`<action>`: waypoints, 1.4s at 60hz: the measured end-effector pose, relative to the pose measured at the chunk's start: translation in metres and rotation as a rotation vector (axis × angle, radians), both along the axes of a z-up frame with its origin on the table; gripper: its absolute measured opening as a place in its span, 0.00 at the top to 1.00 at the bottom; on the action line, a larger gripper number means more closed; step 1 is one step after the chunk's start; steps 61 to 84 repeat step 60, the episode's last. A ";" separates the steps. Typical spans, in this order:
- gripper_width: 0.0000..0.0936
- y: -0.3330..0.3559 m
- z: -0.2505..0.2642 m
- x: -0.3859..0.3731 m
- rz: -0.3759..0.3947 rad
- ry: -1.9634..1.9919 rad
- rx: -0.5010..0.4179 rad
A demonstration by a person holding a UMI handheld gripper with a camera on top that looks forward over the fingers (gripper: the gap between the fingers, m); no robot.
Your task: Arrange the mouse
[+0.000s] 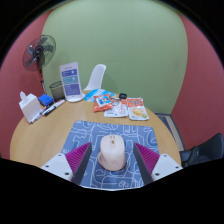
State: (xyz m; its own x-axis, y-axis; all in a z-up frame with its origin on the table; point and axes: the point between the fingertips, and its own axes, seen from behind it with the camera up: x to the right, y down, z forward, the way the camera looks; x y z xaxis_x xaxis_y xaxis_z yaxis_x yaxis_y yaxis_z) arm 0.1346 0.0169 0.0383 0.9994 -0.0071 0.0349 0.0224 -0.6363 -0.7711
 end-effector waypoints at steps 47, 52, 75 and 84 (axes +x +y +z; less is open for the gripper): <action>0.10 -0.328 0.179 -0.074 -0.052 -0.111 0.091; 0.10 -0.338 0.187 -0.074 -0.056 -0.119 0.102; 0.10 -0.348 0.192 -0.078 -0.055 -0.101 0.108; 0.10 -0.348 0.192 -0.078 -0.055 -0.101 0.108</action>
